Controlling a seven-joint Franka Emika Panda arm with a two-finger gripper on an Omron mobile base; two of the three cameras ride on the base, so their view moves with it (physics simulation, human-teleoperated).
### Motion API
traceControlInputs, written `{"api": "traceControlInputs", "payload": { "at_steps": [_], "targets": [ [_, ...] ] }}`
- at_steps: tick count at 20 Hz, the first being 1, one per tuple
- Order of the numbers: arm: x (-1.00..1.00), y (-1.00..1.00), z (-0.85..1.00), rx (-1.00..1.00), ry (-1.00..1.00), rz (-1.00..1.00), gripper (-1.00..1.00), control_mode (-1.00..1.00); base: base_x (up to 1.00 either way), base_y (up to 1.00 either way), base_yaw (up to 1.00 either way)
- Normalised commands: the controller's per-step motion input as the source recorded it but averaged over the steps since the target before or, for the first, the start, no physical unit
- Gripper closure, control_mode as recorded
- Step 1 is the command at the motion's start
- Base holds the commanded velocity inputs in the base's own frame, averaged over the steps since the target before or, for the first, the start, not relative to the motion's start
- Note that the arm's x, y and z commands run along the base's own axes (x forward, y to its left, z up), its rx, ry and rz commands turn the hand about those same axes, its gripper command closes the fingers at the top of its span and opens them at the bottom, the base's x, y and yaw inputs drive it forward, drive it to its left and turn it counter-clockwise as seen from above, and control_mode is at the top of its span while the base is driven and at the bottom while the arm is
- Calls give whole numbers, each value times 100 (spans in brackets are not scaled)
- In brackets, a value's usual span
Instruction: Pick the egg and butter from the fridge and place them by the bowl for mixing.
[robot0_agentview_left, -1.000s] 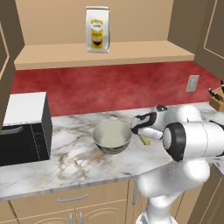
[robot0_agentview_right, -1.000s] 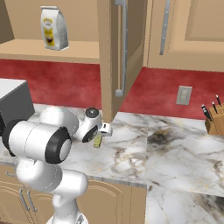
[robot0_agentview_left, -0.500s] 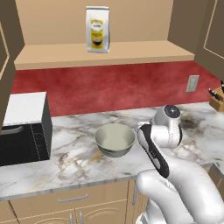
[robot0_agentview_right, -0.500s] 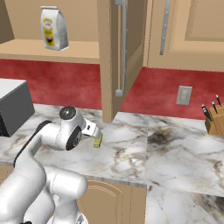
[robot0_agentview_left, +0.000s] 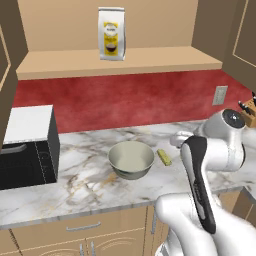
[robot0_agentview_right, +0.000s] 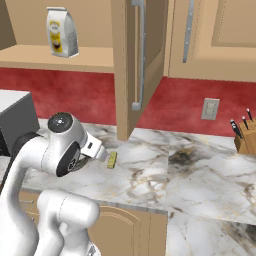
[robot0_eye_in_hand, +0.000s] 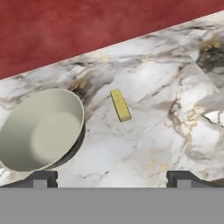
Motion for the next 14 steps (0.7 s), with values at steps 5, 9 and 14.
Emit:
{"api": "traceControlInputs", "payload": {
  "at_steps": [5,9,14],
  "targets": [
    [-100,0,100,13,2,0,-100,-100,0,0,0],
    [-61,0,44,2,0,0,-100,-100,0,0,0],
    [-28,4,-6,0,1,0,-100,100,-40,6,5]
  ]
}}
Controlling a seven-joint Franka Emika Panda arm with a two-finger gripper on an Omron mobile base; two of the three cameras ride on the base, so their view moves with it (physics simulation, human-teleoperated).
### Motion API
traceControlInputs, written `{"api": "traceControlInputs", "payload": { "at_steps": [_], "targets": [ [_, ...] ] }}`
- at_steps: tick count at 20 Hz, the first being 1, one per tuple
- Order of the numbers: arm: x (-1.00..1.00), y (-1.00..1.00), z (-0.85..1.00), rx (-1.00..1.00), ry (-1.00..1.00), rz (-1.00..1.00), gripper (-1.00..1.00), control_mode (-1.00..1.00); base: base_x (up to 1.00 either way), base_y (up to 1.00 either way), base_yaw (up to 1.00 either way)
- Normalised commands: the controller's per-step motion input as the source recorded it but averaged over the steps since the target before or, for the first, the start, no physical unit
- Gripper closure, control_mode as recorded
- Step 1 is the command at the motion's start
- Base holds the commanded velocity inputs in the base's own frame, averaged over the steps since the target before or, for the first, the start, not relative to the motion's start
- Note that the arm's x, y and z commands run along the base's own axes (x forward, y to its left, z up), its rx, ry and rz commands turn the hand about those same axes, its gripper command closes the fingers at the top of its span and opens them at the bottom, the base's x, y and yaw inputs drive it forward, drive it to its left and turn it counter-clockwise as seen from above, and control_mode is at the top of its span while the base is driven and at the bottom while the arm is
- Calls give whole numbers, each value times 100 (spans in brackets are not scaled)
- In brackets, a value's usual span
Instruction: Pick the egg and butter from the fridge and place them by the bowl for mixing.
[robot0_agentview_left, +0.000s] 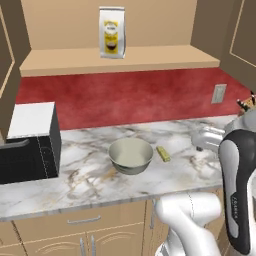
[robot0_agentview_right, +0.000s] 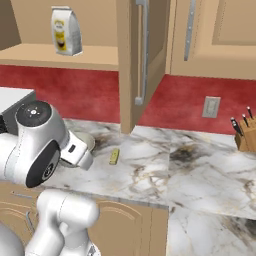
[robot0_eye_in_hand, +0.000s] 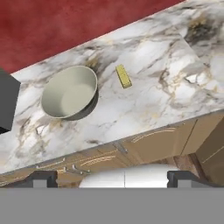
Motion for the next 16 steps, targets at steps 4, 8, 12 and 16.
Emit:
{"api": "traceControlInputs", "payload": {
  "at_steps": [4,8,12,16],
  "targets": [
    [0,0,0,0,0,0,-100,100,-100,1,38],
    [0,0,0,0,0,0,-100,100,-62,0,66],
    [0,0,0,0,0,0,-100,100,-7,0,93],
    [0,0,0,0,0,0,-100,100,0,0,97]
  ]
}}
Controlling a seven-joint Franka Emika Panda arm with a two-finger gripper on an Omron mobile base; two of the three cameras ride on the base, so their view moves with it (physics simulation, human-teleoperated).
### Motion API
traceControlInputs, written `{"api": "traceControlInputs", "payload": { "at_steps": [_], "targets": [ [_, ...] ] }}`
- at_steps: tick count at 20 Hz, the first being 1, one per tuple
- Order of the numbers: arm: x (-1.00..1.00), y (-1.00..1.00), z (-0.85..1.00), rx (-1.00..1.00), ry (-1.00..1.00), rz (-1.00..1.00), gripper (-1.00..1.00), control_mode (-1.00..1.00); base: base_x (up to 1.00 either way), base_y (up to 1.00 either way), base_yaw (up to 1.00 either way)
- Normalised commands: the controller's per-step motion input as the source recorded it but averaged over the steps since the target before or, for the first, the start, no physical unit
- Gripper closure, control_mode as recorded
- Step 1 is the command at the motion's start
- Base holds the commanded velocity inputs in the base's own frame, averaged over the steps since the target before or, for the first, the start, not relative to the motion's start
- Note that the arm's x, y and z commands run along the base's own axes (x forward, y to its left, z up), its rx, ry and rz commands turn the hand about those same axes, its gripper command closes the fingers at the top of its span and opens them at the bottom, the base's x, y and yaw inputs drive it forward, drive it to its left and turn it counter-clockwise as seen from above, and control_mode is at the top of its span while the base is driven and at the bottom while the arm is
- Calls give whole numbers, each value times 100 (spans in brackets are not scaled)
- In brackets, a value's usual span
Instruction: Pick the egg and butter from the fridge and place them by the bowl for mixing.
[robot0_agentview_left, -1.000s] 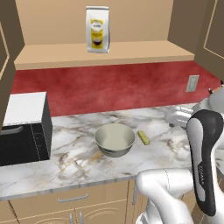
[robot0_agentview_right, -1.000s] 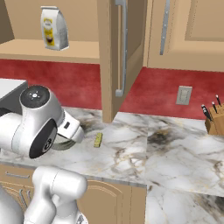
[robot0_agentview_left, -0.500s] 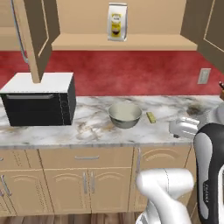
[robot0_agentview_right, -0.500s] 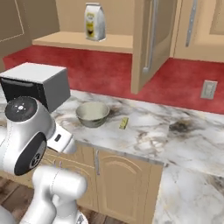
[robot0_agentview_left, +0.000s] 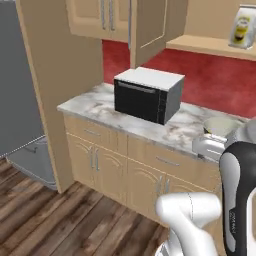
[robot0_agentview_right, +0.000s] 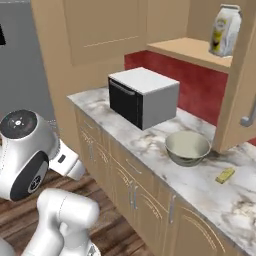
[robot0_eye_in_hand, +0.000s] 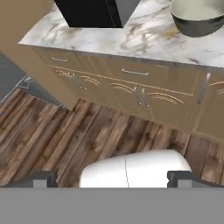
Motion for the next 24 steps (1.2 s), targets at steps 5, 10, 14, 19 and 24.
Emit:
{"api": "traceControlInputs", "payload": {
  "at_steps": [5,10,14,19,24],
  "targets": [
    [0,0,0,0,0,0,-100,100,0,0,97],
    [0,0,0,0,0,0,-100,100,-13,8,91],
    [0,0,0,0,0,0,-100,100,-29,14,24],
    [0,0,0,0,0,0,-100,100,-1,21,25],
    [0,0,0,0,0,0,-100,100,0,39,90]
  ]
}}
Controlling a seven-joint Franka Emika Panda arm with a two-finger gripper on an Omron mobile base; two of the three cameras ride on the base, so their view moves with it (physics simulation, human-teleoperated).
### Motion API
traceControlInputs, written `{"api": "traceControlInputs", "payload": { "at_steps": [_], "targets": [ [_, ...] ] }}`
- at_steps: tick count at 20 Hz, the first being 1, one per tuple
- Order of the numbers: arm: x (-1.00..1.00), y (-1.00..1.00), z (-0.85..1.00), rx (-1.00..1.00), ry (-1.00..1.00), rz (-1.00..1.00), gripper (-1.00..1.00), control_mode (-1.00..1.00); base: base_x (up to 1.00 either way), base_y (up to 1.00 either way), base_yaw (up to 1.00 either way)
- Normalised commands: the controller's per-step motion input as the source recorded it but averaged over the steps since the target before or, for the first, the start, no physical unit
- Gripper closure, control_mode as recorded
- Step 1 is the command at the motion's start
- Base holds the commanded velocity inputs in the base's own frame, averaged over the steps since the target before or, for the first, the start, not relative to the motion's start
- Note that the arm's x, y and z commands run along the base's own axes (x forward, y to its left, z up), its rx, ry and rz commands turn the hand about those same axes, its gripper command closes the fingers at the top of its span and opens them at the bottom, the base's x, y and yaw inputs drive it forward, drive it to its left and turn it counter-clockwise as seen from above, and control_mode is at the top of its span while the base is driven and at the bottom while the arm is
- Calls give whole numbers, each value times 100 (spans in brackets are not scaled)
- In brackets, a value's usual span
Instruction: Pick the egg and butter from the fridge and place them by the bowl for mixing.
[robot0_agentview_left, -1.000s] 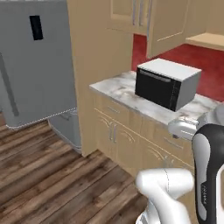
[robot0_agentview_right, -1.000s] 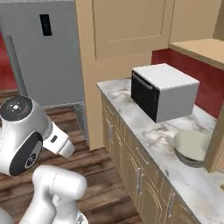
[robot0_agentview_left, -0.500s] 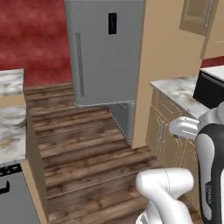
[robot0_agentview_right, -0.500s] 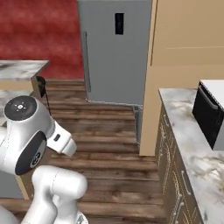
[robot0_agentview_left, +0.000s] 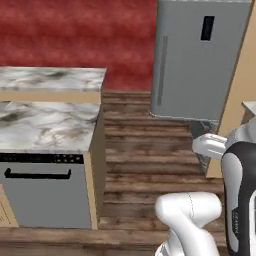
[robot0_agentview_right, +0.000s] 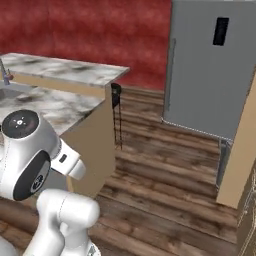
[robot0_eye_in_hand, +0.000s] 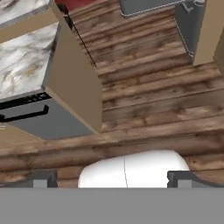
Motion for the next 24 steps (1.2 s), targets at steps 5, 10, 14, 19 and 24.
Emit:
{"api": "traceControlInputs", "payload": {
  "at_steps": [5,10,14,19,24],
  "targets": [
    [0,0,0,0,0,0,-100,100,0,34,92],
    [0,0,0,0,0,0,-100,100,-3,54,86],
    [0,0,0,0,0,0,-100,100,18,69,70],
    [0,0,0,0,0,0,-100,100,92,56,39],
    [0,0,0,0,0,0,-100,100,100,8,1]
  ]
}}
